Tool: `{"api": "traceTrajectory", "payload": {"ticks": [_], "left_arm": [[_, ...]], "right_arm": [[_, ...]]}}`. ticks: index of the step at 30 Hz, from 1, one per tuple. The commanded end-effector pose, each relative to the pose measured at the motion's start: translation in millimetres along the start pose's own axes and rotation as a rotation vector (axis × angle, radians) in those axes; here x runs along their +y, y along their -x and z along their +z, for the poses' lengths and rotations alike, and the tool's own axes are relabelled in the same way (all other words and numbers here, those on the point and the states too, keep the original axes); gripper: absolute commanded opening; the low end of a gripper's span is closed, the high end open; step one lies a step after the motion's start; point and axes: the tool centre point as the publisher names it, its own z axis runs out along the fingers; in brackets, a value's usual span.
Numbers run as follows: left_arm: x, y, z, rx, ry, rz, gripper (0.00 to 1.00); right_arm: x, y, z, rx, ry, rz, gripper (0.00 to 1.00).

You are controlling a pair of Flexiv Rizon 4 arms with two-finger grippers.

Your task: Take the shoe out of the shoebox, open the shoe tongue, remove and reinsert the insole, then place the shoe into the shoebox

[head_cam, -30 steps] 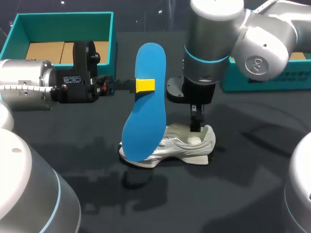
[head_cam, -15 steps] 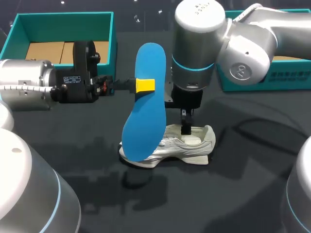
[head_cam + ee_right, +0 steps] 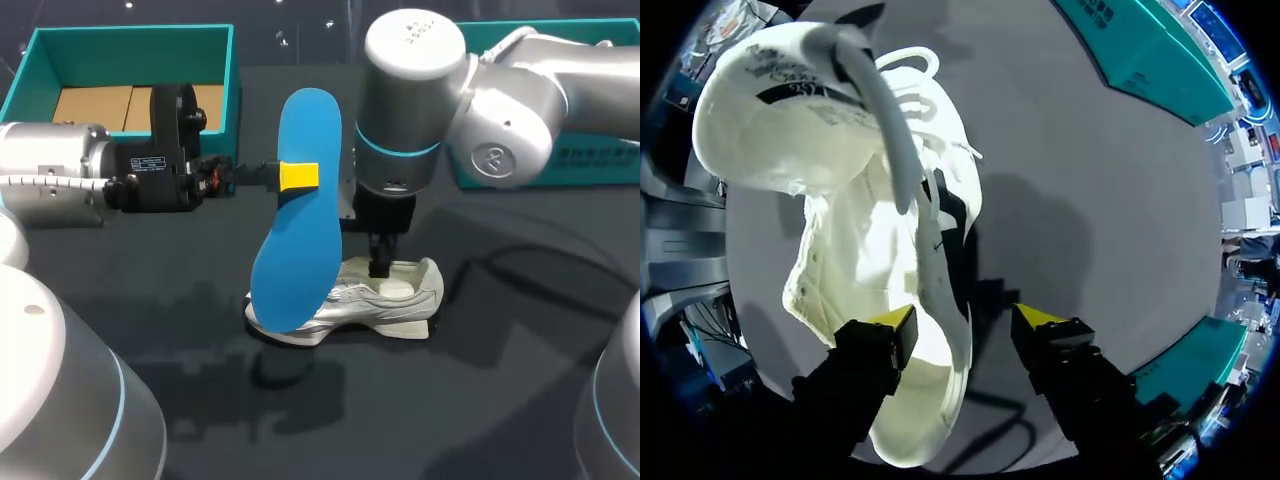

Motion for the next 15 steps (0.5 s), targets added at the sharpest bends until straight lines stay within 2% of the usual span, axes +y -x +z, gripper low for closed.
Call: {"api": "traceTrajectory", "payload": {"ticks": [1,11,15], "left_arm": [[-0.2,1.3,2.1,0.001,0.0,0.0,0.0],[-0.2,1.3,2.1,0.001,0.0,0.0,0.0],[-0.2,1.3,2.1,0.001,0.0,0.0,0.0]], "right_arm": [[7.3,0.8,10.2,0.014,-0.001,-0.005,0.49],[10.0,-3.9,21.9,0.048,0.009,-0.006,0.42],[8.8,-5.2,23.7,0.054,0.008,-0.004,0.32]]}}
